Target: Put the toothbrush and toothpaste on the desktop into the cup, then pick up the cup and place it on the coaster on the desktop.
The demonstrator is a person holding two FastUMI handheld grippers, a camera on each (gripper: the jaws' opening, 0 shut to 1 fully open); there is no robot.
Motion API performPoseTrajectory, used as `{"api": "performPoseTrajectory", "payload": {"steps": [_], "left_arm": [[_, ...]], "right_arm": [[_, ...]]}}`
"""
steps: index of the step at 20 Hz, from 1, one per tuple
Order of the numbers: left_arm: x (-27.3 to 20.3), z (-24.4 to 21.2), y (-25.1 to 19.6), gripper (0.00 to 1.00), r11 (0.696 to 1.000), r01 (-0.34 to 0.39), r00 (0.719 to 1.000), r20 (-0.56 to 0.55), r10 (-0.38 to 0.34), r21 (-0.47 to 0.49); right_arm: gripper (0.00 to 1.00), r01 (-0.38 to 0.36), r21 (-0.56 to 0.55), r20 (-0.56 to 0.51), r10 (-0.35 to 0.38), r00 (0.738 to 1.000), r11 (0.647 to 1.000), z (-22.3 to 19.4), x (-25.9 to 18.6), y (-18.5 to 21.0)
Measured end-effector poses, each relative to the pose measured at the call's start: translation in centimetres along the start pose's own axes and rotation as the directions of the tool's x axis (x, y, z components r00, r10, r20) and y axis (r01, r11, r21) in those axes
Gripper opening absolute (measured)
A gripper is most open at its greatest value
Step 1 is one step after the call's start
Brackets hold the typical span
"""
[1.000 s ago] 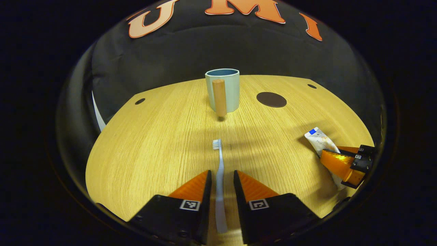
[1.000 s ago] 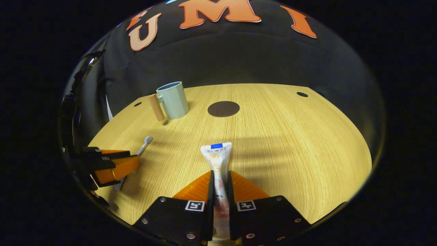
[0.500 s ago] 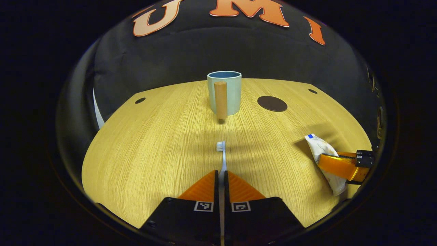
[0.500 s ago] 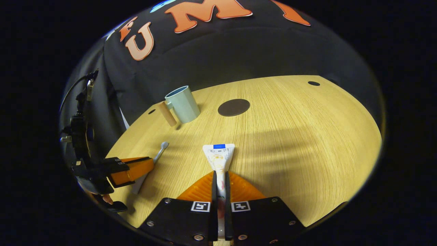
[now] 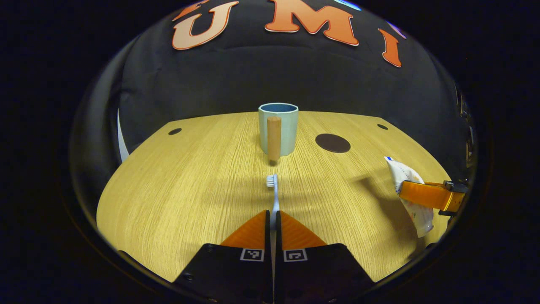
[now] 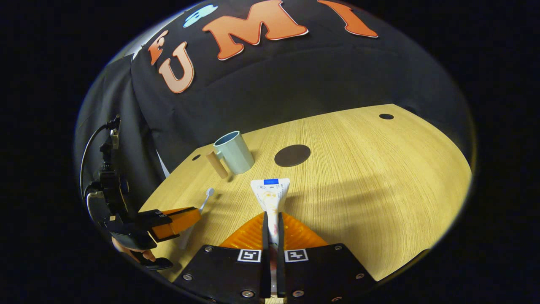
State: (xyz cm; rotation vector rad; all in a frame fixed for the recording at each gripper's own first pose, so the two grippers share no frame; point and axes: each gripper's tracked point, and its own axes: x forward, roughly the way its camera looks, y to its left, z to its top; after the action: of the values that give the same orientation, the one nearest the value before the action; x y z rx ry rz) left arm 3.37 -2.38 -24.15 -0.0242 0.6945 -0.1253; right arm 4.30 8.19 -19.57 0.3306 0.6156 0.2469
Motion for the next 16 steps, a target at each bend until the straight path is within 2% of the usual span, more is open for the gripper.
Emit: {"api": "performPoseTrajectory", "payload": {"steps": [6, 16], "left_arm": [[-1.1, 4.0, -0.6, 0.02, 1.000, 0.002, 0.988, 0.155, -0.002, 0.002], [-1.7, 12.7, -0.3, 0.02, 1.000, 0.006, 0.929, 0.370, -0.004, -0.003]], "right_arm": [[0.05, -0.012, 0.001, 0.075, 0.012, 0.997, 1.000, 2.3, -0.9, 0.2], [0.06, -0.023, -0.059, 0.212, 0.035, 0.977, 0.998, 8.9, -1.7, 1.8]]}}
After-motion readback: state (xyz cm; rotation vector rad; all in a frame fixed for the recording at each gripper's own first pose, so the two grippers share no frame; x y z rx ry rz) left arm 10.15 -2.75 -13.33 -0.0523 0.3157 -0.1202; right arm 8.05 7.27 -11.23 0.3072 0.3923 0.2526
